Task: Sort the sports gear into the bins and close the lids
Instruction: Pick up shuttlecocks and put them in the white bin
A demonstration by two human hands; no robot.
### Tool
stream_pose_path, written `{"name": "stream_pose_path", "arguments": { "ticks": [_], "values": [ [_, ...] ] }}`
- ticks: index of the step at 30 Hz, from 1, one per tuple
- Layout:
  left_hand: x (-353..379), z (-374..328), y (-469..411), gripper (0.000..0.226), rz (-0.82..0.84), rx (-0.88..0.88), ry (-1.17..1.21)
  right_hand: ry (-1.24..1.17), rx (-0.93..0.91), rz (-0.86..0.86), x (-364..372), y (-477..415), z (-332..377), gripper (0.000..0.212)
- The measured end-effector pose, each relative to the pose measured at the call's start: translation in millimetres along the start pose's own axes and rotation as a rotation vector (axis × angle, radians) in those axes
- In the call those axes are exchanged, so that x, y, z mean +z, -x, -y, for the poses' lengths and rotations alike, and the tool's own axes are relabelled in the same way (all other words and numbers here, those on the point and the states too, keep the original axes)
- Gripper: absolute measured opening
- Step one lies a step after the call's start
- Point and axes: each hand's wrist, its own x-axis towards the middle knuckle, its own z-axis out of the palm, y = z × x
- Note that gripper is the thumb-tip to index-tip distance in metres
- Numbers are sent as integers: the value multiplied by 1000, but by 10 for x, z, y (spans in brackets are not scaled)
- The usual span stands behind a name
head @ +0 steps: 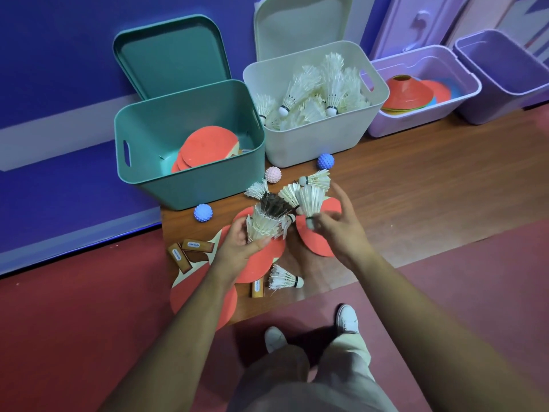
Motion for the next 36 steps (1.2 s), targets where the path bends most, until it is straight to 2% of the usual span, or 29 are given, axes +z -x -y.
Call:
{"name": "stream_pose_path", "arguments": {
  "ticks": [4, 7, 10, 11, 13, 14, 17, 21, 24, 25, 27, 31, 34, 36],
  "values": [
    [44, -34, -2, 56, 27, 2, -32, -119, -109, 55, 278, -25, 530, 61],
    [43, -43, -3, 61, 61, 14, -51, 133, -220, 58, 430, 71, 678, 54],
    [44, -80, -1, 61, 55, 24, -12, 363, -267, 166, 542, 151, 603, 49],
    [35, -97, 5, 57, 46, 31, -4, 384, -280, 182, 569, 169, 566, 42],
    [-20, -110, 16, 51, 27, 44, 21, 503, -340, 153, 617, 174, 490, 12],
    [-55, -107, 20, 51, 19, 48, 32, 573, -361, 143, 621, 167, 456, 6],
    [-208, -102, 19, 57, -1, 60, 37, 617, -281, 260, 668, 158, 419, 22],
    [-365, -112, 9, 59, -26, 72, 42, 402, -298, 357, 713, 183, 524, 35],
    [-426, -98, -10, 57, -43, 85, 60, 327, -164, 202, 666, 191, 488, 20],
    [-440, -97, -11, 59, -48, 85, 64, 401, -157, 145, 623, 181, 393, 16],
    [-458, -90, -18, 58, -63, 88, 76, 711, -174, 119, 500, 152, 115, 23],
    [-471, -48, -30, 52, -73, 97, 91, 1132, -55, 417, 335, 234, -503, 62],
    [-465, -28, -29, 49, -78, 98, 98, 1346, -84, 509, 308, 284, -923, 73],
    [-461, -11, -23, 47, -74, 102, 95, 1423, -91, 508, 319, 311, -1070, 73]
  ]
}}
